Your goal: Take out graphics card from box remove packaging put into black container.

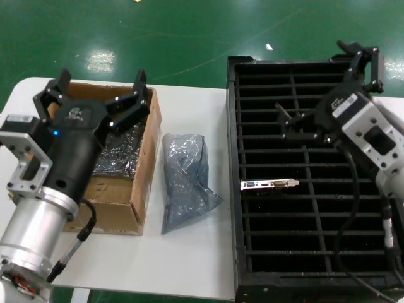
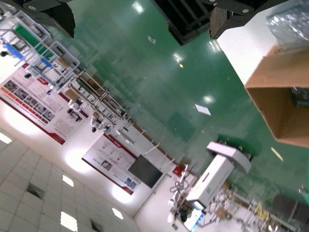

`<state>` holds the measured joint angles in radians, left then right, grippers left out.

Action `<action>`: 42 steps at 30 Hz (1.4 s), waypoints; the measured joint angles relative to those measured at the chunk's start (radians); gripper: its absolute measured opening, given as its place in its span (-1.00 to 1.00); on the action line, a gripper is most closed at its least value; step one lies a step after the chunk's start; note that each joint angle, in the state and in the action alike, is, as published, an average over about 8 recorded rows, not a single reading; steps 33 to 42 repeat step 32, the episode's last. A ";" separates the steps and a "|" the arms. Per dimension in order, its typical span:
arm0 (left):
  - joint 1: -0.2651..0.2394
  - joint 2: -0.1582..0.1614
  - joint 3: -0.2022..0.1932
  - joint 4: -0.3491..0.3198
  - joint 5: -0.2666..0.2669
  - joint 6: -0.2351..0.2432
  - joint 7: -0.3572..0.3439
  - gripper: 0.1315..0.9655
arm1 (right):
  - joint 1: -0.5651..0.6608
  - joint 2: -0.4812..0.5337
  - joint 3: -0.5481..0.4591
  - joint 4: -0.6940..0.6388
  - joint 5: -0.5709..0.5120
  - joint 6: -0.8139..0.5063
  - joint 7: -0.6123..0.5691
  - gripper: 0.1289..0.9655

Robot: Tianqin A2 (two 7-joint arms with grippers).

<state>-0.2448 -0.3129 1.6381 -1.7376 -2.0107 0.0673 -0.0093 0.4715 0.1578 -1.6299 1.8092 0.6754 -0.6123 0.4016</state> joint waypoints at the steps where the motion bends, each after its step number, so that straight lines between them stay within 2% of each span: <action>1: 0.005 0.000 -0.001 0.003 0.005 -0.001 0.000 1.00 | -0.010 0.003 0.001 -0.005 0.024 0.013 -0.009 1.00; 29: 0.152 0.008 -0.024 0.085 0.131 -0.042 0.006 1.00 | -0.292 0.088 0.019 -0.130 0.696 0.379 -0.248 1.00; 32: 0.159 0.008 -0.025 0.090 0.137 -0.044 0.006 1.00 | -0.307 0.093 0.019 -0.136 0.731 0.398 -0.261 1.00; 42: 0.159 0.008 -0.025 0.090 0.137 -0.044 0.006 1.00 | -0.307 0.093 0.019 -0.136 0.731 0.398 -0.261 1.00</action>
